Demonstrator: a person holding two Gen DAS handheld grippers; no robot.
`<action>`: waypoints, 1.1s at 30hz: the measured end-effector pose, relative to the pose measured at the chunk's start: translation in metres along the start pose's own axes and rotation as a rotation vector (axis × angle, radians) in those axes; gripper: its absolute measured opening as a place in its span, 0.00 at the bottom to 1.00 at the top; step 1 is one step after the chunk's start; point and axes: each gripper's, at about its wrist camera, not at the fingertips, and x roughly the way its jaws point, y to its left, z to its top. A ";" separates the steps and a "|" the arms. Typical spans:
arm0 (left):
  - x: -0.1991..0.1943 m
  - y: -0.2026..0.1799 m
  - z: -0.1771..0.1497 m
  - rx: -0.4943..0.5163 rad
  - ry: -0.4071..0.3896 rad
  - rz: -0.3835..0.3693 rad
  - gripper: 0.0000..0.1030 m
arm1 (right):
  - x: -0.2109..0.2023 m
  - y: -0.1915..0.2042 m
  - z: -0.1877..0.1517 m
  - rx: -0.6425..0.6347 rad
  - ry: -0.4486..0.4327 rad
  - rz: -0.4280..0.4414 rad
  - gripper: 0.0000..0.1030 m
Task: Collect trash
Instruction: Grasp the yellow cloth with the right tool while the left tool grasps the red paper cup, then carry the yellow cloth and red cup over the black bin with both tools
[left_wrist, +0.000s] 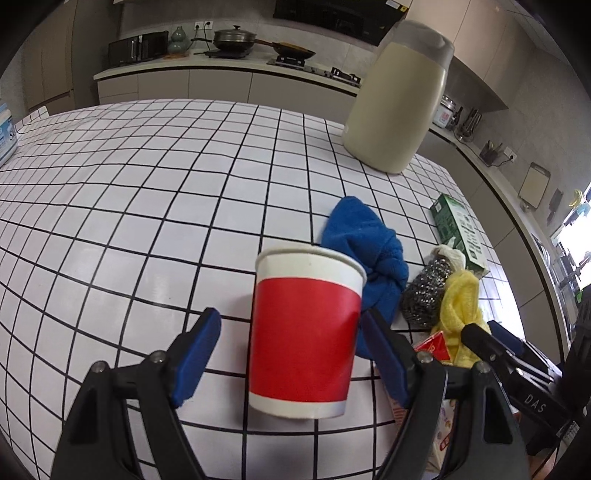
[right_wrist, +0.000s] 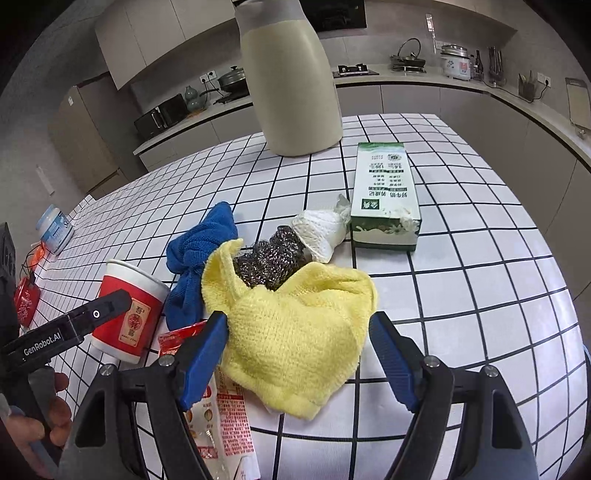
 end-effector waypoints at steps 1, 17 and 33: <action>0.002 0.000 0.000 0.000 0.002 0.001 0.78 | 0.004 0.000 0.000 0.002 0.007 -0.001 0.78; 0.019 0.006 -0.006 -0.010 0.039 -0.011 0.77 | 0.018 0.003 -0.001 -0.028 0.018 0.021 0.55; -0.006 -0.001 -0.008 -0.012 -0.061 -0.059 0.52 | -0.008 -0.002 -0.005 -0.045 -0.044 0.052 0.40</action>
